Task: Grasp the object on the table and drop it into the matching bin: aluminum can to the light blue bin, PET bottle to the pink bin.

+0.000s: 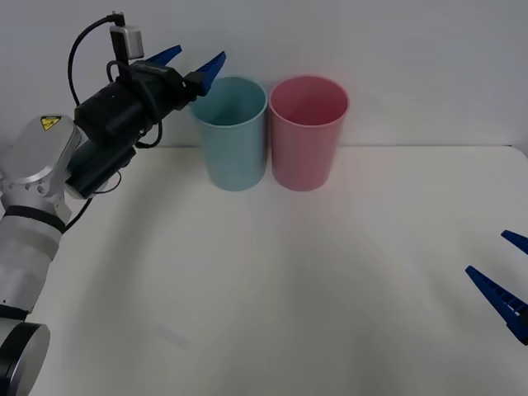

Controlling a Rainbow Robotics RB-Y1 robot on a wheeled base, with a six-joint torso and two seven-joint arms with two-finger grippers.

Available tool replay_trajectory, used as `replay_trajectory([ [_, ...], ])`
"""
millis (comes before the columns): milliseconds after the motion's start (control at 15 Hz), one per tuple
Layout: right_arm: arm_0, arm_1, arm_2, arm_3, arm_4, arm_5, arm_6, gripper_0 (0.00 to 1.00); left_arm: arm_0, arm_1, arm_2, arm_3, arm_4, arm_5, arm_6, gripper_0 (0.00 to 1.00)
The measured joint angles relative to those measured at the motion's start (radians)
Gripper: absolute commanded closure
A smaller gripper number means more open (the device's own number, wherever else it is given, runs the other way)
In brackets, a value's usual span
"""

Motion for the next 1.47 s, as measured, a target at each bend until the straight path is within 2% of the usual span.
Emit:
replay_trajectory([
  [400, 0.0, 0.0, 0.0, 0.0, 0.0, 0.0, 0.0, 0.0, 0.245, 0.079, 0.05, -0.245, 0.107, -0.024, -0.022, 0.0],
  [933, 0.0, 0.0, 0.0, 0.0, 0.0, 0.0, 0.0, 0.0, 0.597, 0.082, 0.295, -0.506, 0.122, -0.225, -0.064, 0.0],
  [1467, 0.0, 0.0, 0.0, 0.0, 0.0, 0.0, 0.0, 0.0, 0.842, 0.086, 0.573, -0.565, 0.13, -0.519, -0.112, 0.0],
])
